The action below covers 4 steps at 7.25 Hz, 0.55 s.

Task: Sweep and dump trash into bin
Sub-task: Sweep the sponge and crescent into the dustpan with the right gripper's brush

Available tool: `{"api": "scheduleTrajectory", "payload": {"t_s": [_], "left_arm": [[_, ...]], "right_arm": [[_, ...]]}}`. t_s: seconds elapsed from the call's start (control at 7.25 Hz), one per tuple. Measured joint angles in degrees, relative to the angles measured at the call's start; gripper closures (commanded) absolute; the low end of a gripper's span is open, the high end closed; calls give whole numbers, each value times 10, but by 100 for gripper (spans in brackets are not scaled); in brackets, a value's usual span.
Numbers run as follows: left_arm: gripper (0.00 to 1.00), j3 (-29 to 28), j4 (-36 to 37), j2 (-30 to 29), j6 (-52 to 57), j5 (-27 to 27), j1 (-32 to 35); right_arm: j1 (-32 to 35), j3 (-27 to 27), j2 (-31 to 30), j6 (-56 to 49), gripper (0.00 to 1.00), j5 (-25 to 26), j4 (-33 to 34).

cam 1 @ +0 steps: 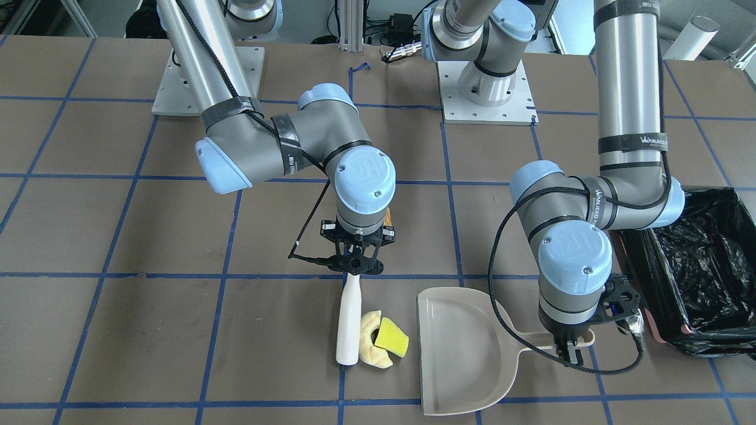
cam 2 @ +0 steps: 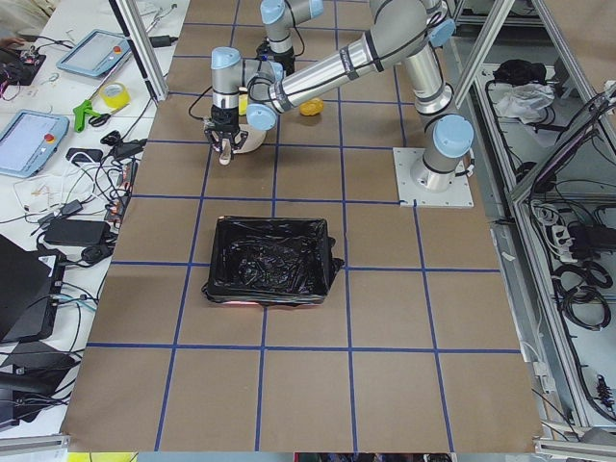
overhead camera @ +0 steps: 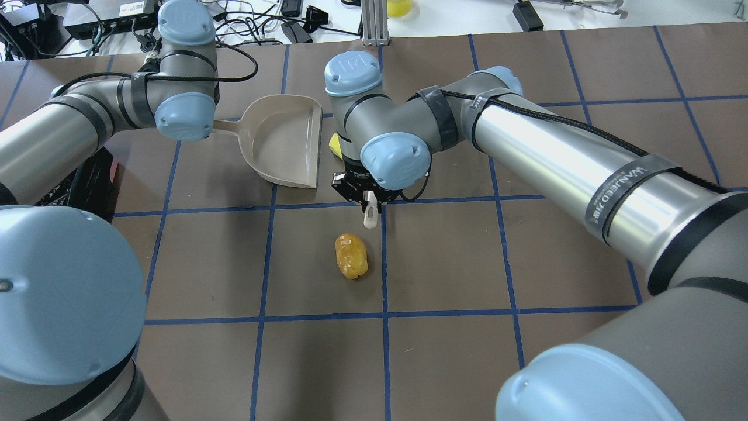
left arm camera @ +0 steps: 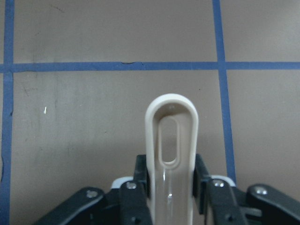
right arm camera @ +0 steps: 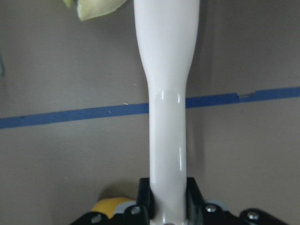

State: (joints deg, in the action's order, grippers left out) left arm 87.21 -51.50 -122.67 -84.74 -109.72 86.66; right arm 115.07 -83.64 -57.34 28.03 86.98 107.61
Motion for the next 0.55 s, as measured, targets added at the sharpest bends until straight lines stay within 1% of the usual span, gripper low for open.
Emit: {"api": "scheduleTrajectory", "payload": {"t_s": [0.28,0.55], "left_arm": [[100,-2,0,0,0,1,0],[100,-2,0,0,1,2,0]], "right_arm": [[25,65,43,-50,92,-25,4],[43,125,77,-75,91,-54,5]]}}
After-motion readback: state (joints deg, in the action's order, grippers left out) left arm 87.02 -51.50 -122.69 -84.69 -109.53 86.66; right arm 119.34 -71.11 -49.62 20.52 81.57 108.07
